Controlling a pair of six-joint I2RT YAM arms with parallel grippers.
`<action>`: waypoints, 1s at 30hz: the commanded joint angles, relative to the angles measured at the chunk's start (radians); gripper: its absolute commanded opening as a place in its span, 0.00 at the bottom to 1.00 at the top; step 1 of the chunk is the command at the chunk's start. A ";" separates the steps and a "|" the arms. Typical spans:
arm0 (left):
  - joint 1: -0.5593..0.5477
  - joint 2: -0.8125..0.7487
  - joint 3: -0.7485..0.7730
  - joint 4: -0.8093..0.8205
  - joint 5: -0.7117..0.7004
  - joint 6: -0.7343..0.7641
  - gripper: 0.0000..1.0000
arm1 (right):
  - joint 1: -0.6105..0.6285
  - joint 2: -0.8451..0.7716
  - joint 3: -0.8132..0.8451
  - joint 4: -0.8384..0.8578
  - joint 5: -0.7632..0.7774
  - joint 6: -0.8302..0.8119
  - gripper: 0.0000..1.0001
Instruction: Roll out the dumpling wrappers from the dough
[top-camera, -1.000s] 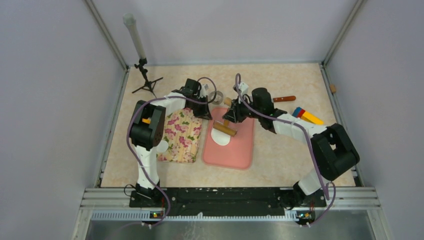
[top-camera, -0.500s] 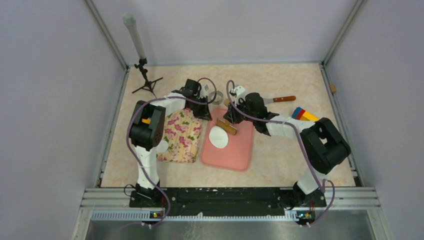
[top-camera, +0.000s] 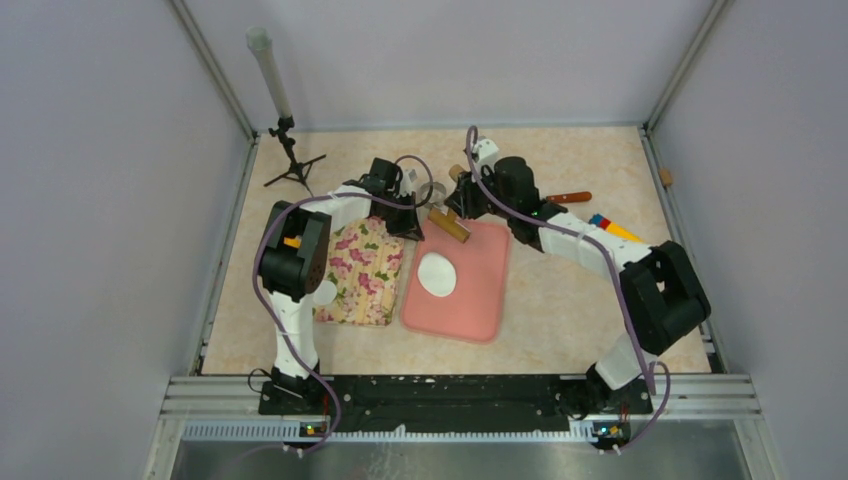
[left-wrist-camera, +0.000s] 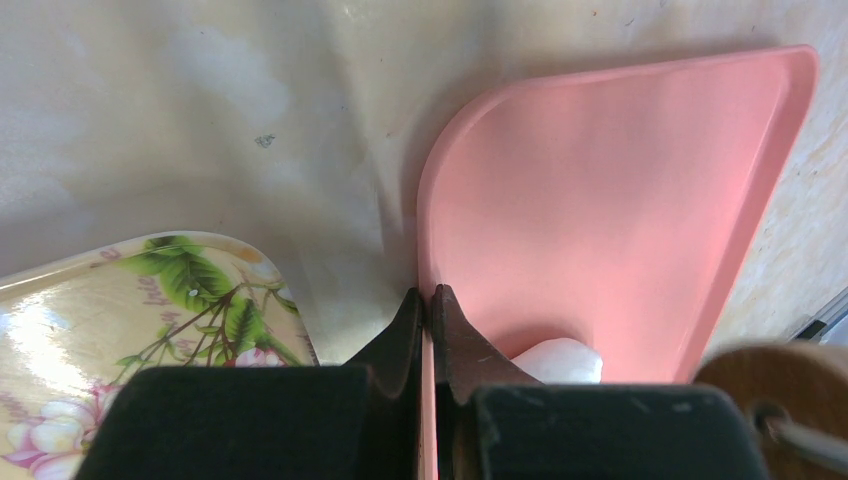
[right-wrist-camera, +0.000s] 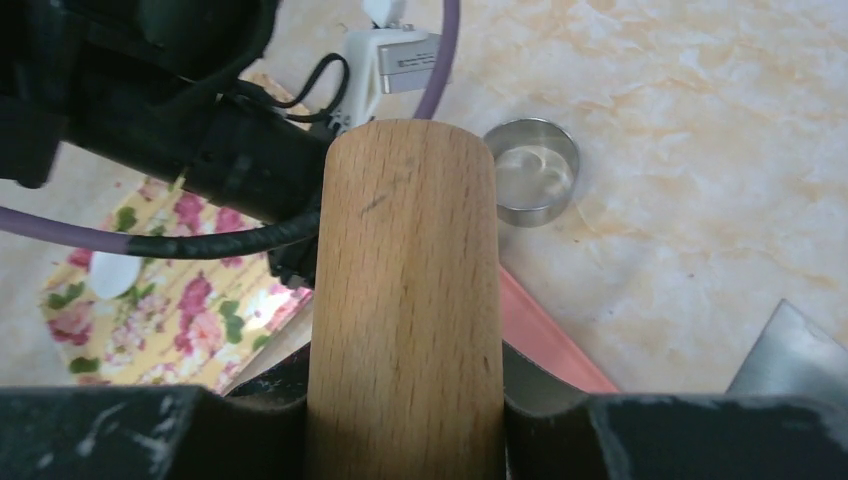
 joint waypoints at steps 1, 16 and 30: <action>-0.003 0.016 -0.038 -0.075 -0.045 0.017 0.00 | 0.018 -0.036 0.024 0.036 -0.072 0.098 0.00; -0.002 0.016 -0.041 -0.072 -0.040 0.017 0.00 | 0.085 0.026 -0.182 0.151 -0.078 0.071 0.00; 0.002 0.008 -0.044 -0.073 -0.036 0.017 0.00 | 0.089 0.067 -0.257 0.031 -0.091 -0.074 0.00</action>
